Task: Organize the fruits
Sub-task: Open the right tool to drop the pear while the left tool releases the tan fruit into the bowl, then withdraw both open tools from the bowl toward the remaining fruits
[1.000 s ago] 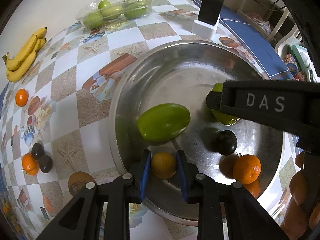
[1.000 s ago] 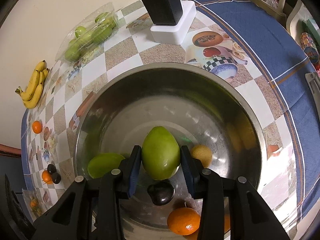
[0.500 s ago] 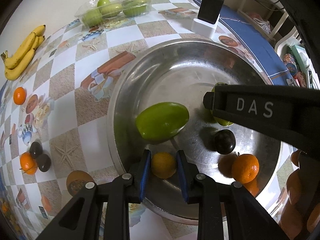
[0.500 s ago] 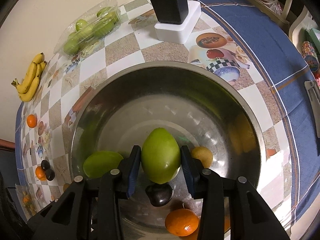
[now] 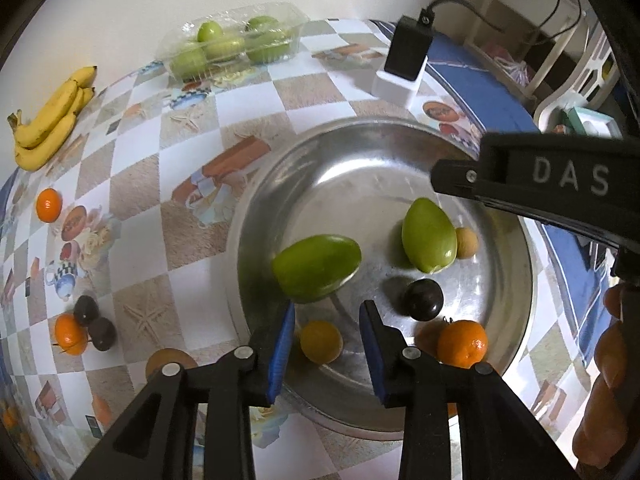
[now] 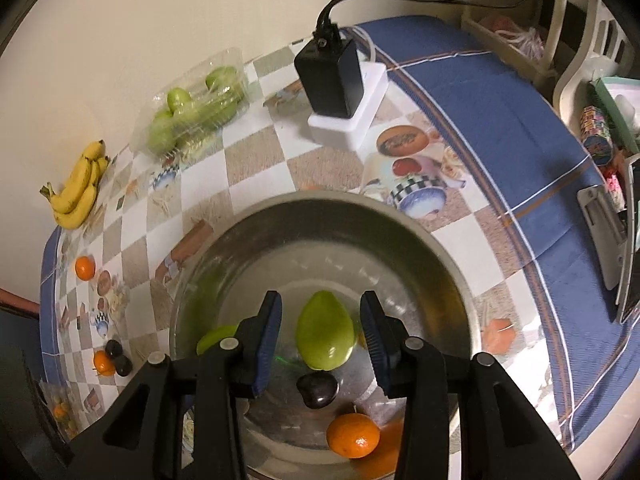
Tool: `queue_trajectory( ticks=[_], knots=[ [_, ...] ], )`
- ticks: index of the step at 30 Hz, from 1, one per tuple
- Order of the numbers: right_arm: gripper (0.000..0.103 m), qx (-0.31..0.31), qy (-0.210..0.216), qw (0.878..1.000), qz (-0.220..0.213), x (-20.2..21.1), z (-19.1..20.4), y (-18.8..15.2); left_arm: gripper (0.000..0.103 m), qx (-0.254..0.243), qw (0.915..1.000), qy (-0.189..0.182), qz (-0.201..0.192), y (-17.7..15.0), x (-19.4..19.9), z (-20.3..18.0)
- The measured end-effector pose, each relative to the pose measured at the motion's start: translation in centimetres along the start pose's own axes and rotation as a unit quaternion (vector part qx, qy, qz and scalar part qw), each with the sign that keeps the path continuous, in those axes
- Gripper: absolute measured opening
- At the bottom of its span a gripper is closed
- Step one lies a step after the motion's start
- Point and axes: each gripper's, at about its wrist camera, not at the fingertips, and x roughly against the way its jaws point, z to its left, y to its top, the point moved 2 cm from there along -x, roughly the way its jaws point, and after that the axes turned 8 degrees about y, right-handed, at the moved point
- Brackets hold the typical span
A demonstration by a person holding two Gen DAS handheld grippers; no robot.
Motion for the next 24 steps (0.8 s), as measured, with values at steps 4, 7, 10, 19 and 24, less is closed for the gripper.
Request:
queue_trajectory(
  ticks=[4,7,10,19,24],
  knots=[
    [0.042,-0.003,-0.002,1.0,-0.001,0.2,-0.1,0.0,0.037,0.018,0.9998,-0.003,-0.01,0.3,0.8,1.1],
    [0.042,-0.002,-0.004,1.0,0.003,0.0,-0.1,-0.1,0.037,0.037,0.9992,-0.002,-0.012,0.4,1.1,2.4],
    [0.042,0.0,-0.005,1.0,0.007,-0.3,0.0,-0.2,0.037,0.062,0.998,-0.001,-0.014,0.4,1.2,4.1],
    [0.042,0.016,-0.008,1.0,0.011,-0.5,1.1,-0.4,0.037,0.145,0.989,0.017,-0.024,0.3,1.9,9.7],
    [0.042,0.031,-0.002,0.999,0.015,-0.7,2.2,-0.7,0.037,0.187,0.9814,0.031,-0.028,0.1,2.1,12.6]
  ],
)
